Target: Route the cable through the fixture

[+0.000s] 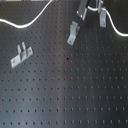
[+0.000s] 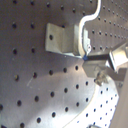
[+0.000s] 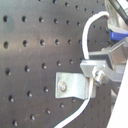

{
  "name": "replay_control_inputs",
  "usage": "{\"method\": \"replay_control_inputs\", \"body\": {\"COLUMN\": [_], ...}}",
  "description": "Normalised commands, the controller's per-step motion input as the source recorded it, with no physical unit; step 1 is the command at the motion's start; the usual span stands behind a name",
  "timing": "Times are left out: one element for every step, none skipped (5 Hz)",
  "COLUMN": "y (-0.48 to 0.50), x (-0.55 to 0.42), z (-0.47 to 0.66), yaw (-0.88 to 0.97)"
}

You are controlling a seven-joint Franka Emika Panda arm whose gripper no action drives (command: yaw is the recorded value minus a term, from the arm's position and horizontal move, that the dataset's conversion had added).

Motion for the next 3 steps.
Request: {"method": "replay_control_inputs", "body": {"y": [-0.315, -0.221, -0.219], "x": [-0.008, -0.128, -0.165], "z": [0.28, 0.04, 0.02], "yaw": [-0.31, -0.15, -0.10]}}
